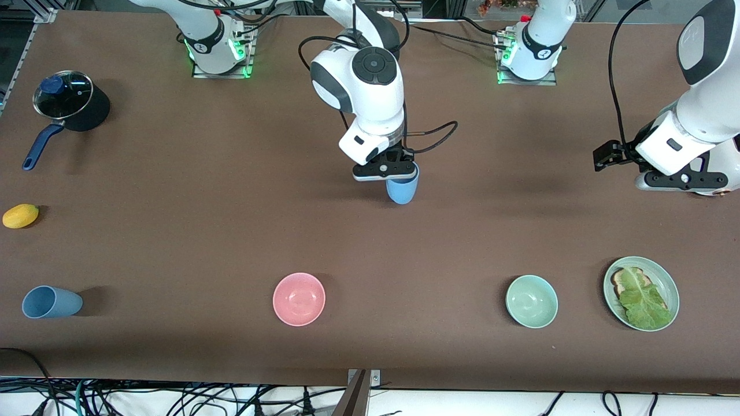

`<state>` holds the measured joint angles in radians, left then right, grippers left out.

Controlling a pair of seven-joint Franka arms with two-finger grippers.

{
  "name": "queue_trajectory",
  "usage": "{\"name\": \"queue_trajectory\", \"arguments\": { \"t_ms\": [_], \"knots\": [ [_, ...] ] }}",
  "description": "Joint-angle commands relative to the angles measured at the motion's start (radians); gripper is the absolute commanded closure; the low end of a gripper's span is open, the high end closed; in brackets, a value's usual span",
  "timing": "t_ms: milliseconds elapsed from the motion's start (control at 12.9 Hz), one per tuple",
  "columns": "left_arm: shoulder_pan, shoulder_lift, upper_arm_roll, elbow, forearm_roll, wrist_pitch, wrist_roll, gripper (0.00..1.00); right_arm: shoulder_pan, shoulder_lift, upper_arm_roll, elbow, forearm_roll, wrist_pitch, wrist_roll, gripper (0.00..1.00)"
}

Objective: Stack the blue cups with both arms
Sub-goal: 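Lower the blue cup into the tissue cup with the right gripper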

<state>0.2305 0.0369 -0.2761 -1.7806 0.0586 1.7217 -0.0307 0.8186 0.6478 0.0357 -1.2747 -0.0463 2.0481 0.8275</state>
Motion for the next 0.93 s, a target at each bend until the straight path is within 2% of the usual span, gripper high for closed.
{"name": "queue_trajectory", "arguments": {
  "t_ms": [0, 387, 851],
  "knots": [
    [0.010, -0.023, 0.001, -0.016, -0.029, 0.009, 0.073, 0.05, 0.013, 0.013, -0.013, 0.031, -0.018, -0.006, 0.015, 1.00],
    [0.030, -0.023, 0.001, -0.003, -0.063, 0.006, 0.123, 0.05, 0.013, 0.003, -0.013, -0.011, -0.017, -0.006, 0.012, 1.00],
    [0.036, -0.023, 0.014, 0.048, -0.074, -0.036, 0.126, 0.05, 0.013, 0.006, -0.011, -0.012, -0.007, -0.006, 0.015, 1.00]
  ]
}}
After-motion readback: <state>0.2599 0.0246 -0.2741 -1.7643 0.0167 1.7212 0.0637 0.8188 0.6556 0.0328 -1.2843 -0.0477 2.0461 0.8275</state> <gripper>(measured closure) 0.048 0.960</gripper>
